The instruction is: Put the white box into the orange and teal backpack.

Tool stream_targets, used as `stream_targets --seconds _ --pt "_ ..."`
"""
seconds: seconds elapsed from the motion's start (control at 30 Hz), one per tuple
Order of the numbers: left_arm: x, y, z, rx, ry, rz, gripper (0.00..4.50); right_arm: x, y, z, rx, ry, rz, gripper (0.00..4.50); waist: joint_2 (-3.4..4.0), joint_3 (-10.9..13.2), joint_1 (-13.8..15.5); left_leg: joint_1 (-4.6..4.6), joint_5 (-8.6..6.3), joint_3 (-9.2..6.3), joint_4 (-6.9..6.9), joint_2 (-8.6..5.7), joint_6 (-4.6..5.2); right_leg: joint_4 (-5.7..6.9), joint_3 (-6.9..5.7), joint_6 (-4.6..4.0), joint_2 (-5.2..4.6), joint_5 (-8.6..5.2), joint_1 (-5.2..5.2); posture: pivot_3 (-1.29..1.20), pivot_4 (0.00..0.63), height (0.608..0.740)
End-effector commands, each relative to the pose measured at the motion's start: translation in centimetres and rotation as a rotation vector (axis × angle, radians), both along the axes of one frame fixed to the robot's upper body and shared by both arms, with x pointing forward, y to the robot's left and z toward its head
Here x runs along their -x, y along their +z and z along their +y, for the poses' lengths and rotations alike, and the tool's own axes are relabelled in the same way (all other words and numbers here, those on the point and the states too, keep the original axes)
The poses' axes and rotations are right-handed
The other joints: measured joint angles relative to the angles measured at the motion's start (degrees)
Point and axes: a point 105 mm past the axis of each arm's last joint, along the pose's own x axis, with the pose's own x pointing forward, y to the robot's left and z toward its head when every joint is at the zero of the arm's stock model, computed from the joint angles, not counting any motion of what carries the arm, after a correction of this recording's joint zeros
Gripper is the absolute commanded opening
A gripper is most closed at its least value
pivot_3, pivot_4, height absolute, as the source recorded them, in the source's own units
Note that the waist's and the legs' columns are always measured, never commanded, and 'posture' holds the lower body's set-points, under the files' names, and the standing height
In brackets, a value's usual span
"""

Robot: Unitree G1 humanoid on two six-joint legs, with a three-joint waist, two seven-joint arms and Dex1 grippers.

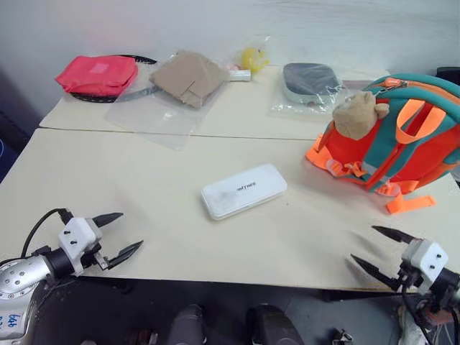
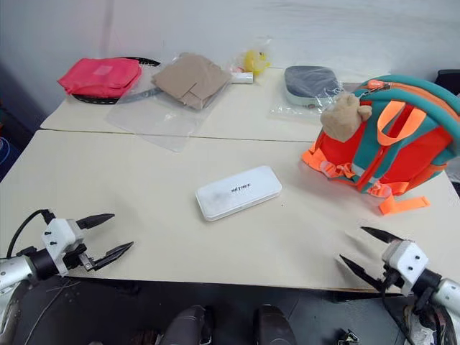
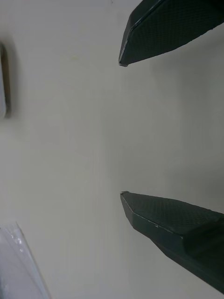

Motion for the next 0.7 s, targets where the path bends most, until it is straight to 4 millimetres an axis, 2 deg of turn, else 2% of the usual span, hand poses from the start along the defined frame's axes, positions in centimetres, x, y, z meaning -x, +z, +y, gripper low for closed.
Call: stream_targets --seconds 0.03,0.13,0.23,0.3,0.33,0.4,0.47,0.57,0.7 --pt "-0.1 1.1 -0.6 0.055 -0.02 -0.005 4.5 -0.1 0.1 1.5 -0.038 0.068 0.006 4.45 0.01 0.01 0.06 0.0 0.0 0.0 0.0 0.0 0.0 0.0 -0.01 0.0 0.0 0.0 -0.01 0.0 0.15 0.74" --pt "0.0 2.1 -2.2 0.136 -0.07 0.017 4.5 -1.2 0.6 2.1 -0.081 0.064 0.002 4.45 0.01 0.01 0.13 -0.06 -0.02 -0.03 0.03 0.0 -0.01 0.01 -0.05 0.0 -0.01 0.0 -0.02 0.0 0.15 0.74" --pt "-0.6 2.9 -2.3 0.238 -0.026 0.097 4.5 -2.8 1.5 3.2 -0.154 0.044 0.018 4.45 0.02 0.01 0.12 -0.07 -0.01 -0.03 0.12 -0.04 0.02 0.04 -0.05 0.02 -0.06 0.01 0.01 0.0 0.15 0.74" --pt "-1.6 3.3 -2.2 0.266 0.04 0.098 4.5 -3.7 1.5 4.3 -0.141 0.059 0.049 4.08 0.02 0.02 0.11 -0.03 0.01 -0.06 0.12 -0.04 0.02 0.14 -0.05 0.02 -0.05 0.01 0.01 0.0 0.15 0.74" --pt "-2.3 3.2 -2.4 0.256 0.069 0.102 4.32 -4.4 1.6 5.0 -0.108 0.068 0.036 3.94 0.02 0.01 0.11 -0.02 0.05 -0.08 0.12 -0.04 0.0 0.21 -0.06 0.02 -0.05 0.01 -0.01 0.0 0.15 0.74" --pt "-3.3 2.9 -3.2 0.251 0.104 0.092 3.92 -6.6 2.1 5.7 -0.092 0.029 -0.021 3.31 0.04 0.02 -0.08 0.01 0.08 -0.11 0.11 -0.04 -0.05 0.32 -0.06 0.02 -0.03 0.0 -0.05 0.0 0.15 0.74" --pt "-4.3 2.9 -4.6 0.266 0.127 0.064 3.3 -8.8 2.8 6.0 -0.091 -0.036 -0.076 2.6 0.04 0.02 -0.16 -0.02 0.1 -0.07 0.12 -0.05 -0.09 0.38 -0.05 0.02 -0.02 0.0 -0.12 0.0 0.15 0.74" --pt "-5.4 2.4 -6.9 0.269 0.121 0.051 2.29 -10.6 3.2 6.8 -0.096 -0.063 -0.118 1.46 0.03 0.02 0.19 -0.11 0.27 -0.06 0.16 -0.07 -0.42 0.43 -0.05 0.02 0.0 0.01 -0.21 0.0 0.15 0.74" --pt "-6.9 1.9 -9.3 0.284 0.11 0.054 1.17 -12.4 2.9 8.4 -0.128 -0.103 -0.143 0.18 0.03 0.02 0.33 -0.16 0.28 -0.09 0.19 -0.07 -0.45 0.41 -0.08 0.02 0.03 0.01 -0.2 0.0 0.15 0.74"
